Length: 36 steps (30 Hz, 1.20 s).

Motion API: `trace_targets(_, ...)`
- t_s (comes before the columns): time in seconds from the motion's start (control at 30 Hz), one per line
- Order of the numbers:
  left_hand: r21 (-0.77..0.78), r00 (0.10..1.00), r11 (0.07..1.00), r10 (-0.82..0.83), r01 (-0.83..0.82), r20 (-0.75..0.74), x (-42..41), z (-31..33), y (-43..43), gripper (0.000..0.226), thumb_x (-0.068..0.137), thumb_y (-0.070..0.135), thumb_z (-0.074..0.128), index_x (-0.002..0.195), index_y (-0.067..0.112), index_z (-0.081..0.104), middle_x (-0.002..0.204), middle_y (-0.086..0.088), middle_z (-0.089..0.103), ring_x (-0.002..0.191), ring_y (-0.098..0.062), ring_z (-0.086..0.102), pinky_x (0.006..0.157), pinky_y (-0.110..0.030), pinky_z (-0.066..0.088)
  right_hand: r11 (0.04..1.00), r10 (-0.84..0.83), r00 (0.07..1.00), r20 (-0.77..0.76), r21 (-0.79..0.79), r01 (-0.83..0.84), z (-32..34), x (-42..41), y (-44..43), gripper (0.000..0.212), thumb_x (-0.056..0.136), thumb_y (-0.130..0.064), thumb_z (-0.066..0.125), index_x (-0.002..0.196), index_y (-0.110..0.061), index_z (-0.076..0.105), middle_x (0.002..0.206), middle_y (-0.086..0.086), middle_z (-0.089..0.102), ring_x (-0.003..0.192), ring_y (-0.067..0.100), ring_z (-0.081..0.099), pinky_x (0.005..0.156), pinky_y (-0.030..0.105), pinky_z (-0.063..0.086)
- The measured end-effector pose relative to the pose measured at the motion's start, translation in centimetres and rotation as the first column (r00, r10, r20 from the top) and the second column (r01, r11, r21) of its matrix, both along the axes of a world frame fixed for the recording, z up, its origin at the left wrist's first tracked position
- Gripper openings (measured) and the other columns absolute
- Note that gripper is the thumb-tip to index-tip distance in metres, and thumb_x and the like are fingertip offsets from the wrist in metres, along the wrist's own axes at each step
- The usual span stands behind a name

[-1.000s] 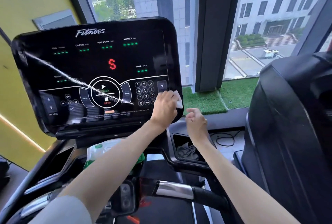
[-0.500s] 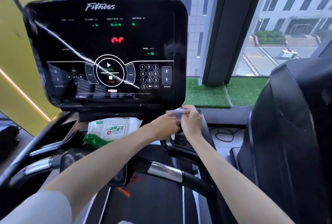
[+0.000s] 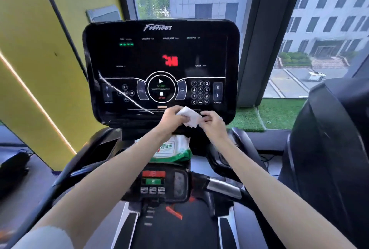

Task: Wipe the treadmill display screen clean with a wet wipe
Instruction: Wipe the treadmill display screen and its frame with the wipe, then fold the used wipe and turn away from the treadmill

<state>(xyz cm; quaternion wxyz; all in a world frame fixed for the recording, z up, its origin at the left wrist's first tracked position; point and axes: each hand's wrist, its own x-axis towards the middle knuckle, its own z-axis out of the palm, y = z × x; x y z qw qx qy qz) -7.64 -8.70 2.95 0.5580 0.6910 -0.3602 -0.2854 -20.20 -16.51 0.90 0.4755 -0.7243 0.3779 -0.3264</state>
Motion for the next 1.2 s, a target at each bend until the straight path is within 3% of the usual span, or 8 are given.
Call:
trace_targets(0.07,-0.009,0.995,1.0,-0.027,0.026,-0.099,1.6,0.4,2.7,0.02,0.078,-0.007,0.061,0.079,0.013,0.059,0.069,-0.001,0.057,0.06,-0.011,0.051,0.056,-0.02,0.039,0.985,0.053,0.997,0.051,0.162,-0.061,0.7,1.9,2.4,0.019,0.082,-0.007,0.061,0.101,-0.013,0.062,0.085,0.001,0.062,0.078,0.015,0.059,0.072,0.033,0.051)
trace_targets(0.2,-0.018,0.971,0.997,-0.083,0.08,-0.224,3.5,0.7,6.9,0.018,0.078,-0.004,0.061,0.084,0.013,0.061,0.074,-0.002,0.064,0.067,-0.016,0.059,0.067,-0.028,0.044,0.938,-0.006,0.988,0.157,0.343,-0.049,1.5,3.9,6.9,0.005,0.086,-0.001,0.056,0.088,-0.004,0.06,0.079,0.008,0.058,0.071,0.015,0.055,0.062,0.025,0.051)
trace_targets(0.33,0.025,0.949,0.979,-0.189,0.202,-0.252,2.6,-0.1,8.3,0.02,0.079,0.006,0.067,0.094,0.018,0.062,0.086,0.001,0.064,0.082,-0.016,0.058,0.076,-0.032,0.043,0.893,-0.163,0.965,0.204,0.446,0.056,1.2,1.9,9.9,0.018,0.088,-0.005,0.057,0.071,-0.013,0.053,0.075,0.002,0.051,0.071,0.013,0.052,0.069,0.029,0.053)
trace_targets(0.47,0.021,0.913,0.96,-0.259,0.279,-0.315,-0.7,-0.1,8.6,0.02,0.08,0.017,0.071,0.096,0.024,0.062,0.098,0.002,0.057,0.089,-0.015,0.055,0.078,-0.031,0.041,0.833,-0.329,0.924,0.198,0.522,0.185,1.6,-3.0,11.7,0.005,0.09,-0.005,0.055,0.087,-0.008,0.057,0.076,0.004,0.053,0.068,0.012,0.052,0.069,0.029,0.051)
trace_targets(0.63,0.025,0.841,0.882,-0.441,0.471,-0.313,-7.6,0.4,8.9,0.011,0.082,0.013,0.067,0.08,0.021,0.06,0.072,0.006,0.061,0.068,-0.01,0.056,0.071,-0.028,0.039,0.798,-0.474,0.855,0.213,0.514,0.314,2.4,-11.2,13.7,0.012,0.088,-0.004,0.053,0.097,-0.003,0.06,0.095,0.014,0.058,0.086,0.024,0.057,0.057,0.026,0.05)
trace_targets(0.77,0.056,0.725,0.759,-0.594,0.648,-0.348,-15.4,0.5,8.9,0.014,0.081,0.011,0.067,0.072,0.02,0.061,0.059,0.007,0.058,0.051,-0.006,0.054,0.056,-0.022,0.043,0.74,-0.606,0.759,0.238,0.519,0.427,1.9,-19.6,16.8,0.013,0.087,-0.004,0.051,0.077,-0.012,0.057,0.088,0.011,0.055,0.082,0.023,0.054,0.057,0.027,0.047)
trace_targets(0.97,0.125,0.472,0.463,-0.788,0.877,-0.395,-33.6,-1.6,11.7,0.017,0.083,0.009,0.065,0.074,0.02,0.056,0.07,-0.002,0.057,0.063,-0.015,0.053,0.062,-0.023,0.041,0.54,-0.815,0.548,0.189,0.59,0.6,-1.1,-37.3,26.1,0.01,0.088,-0.009,0.05,0.085,-0.01,0.059,0.081,0.007,0.06,0.07,0.018,0.058,0.058,0.028,0.051)
trace_targets(1.2,0.133,0.205,0.16,-0.848,0.978,-0.489,-56.4,-5.8,22.9,0.017,0.089,0.008,0.058,0.075,0.017,0.055,0.077,-0.004,0.06,0.073,-0.017,0.058,0.069,-0.025,0.046,0.183,-0.979,0.194,0.055,0.653,0.735,-4.7,-56.4,41.6,0.004,0.089,-0.015,0.056,0.093,-0.014,0.059,0.083,0.003,0.062,0.075,0.016,0.064,0.071,0.032,0.053)
